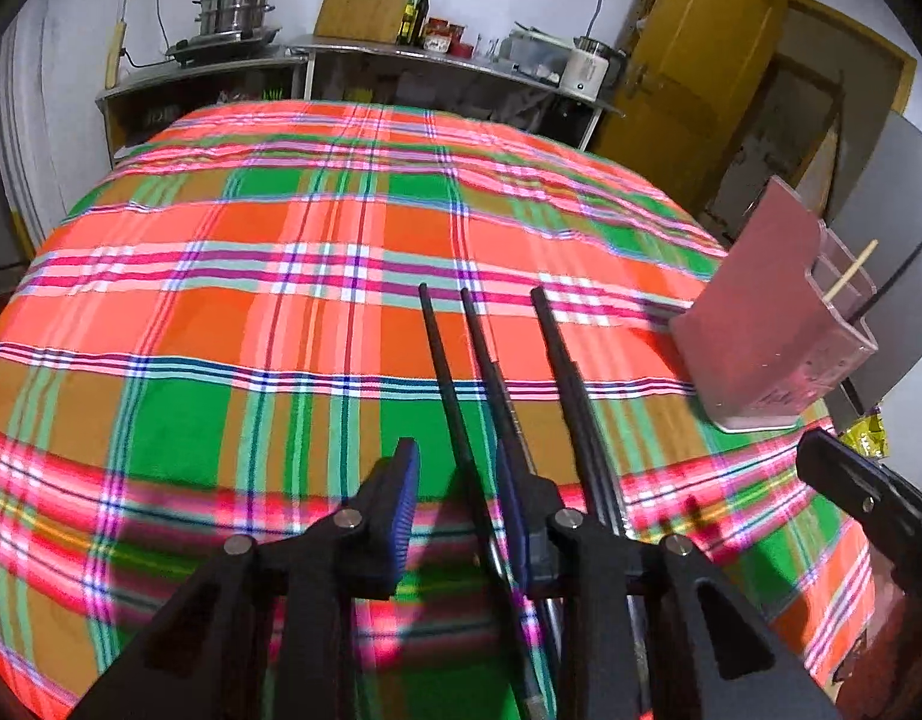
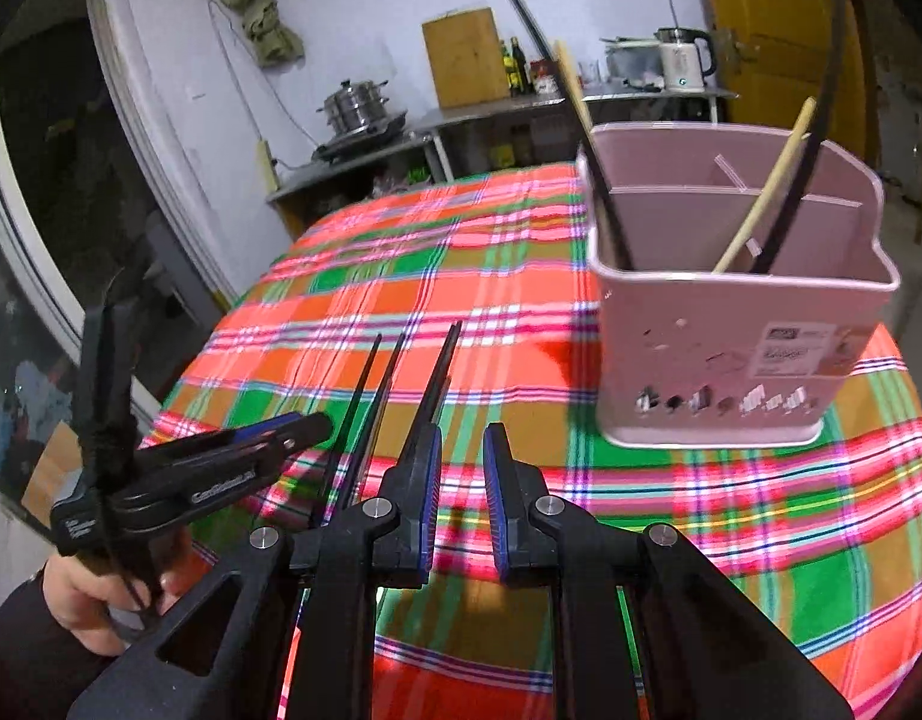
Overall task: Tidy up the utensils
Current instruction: 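Move both tools back to the remaining black chopsticks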
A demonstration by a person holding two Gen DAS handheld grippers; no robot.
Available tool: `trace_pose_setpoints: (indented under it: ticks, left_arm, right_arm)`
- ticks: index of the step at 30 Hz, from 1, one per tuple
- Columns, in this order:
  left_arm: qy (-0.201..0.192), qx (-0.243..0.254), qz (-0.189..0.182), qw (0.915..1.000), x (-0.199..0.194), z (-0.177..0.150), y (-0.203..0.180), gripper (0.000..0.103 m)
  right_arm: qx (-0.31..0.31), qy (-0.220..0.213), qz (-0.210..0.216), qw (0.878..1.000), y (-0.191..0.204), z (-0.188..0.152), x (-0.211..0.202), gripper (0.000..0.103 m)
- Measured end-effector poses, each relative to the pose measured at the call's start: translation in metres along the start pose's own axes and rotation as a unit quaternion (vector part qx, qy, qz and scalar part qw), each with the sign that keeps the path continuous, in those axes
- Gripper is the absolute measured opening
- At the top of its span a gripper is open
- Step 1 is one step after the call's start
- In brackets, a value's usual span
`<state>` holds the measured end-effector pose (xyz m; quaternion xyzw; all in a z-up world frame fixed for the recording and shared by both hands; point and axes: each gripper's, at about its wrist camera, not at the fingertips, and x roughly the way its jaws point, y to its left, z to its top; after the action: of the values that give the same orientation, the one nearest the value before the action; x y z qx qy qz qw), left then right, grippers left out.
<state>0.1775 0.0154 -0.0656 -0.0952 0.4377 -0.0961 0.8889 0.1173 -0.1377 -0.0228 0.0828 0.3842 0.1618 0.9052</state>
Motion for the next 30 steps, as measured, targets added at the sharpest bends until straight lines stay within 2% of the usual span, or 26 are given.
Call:
trace_pose_setpoints:
  ticks: [4, 7, 13, 22, 30]
  left_arm:
    - [0.002, 0.008, 0.010, 0.9999, 0.009, 0.001, 0.000, 0.021]
    - [0.001, 0.018, 0.025, 0.9995, 0.010, 0.002, 0.001, 0.010]
    - [-0.005, 0.005, 0.038, 0.9993, 0.004, 0.000, 0.017, 0.007]
    - [-0.008, -0.013, 0.024, 0.9996, 0.002, -0.001, 0.031, 0.007]
    - [-0.011, -0.016, 0.016, 0.9997, 0.002, -0.002, 0.033, 0.008]
  right_arm:
    - [-0.004, 0.013, 0.002, 1.000, 0.001, -0.005, 0.011, 0.015]
    - [-0.007, 0.022, 0.004, 1.000, 0.004, -0.005, 0.022, 0.015]
    - [-0.015, 0.041, 0.013, 0.999, 0.013, 0.000, 0.046, 0.015]
    - [-0.012, 0.079, 0.028, 0.996, 0.022, 0.001, 0.092, 0.015]
    - [-0.008, 0.084, 0.012, 0.996, 0.016, 0.005, 0.102, 0.010]
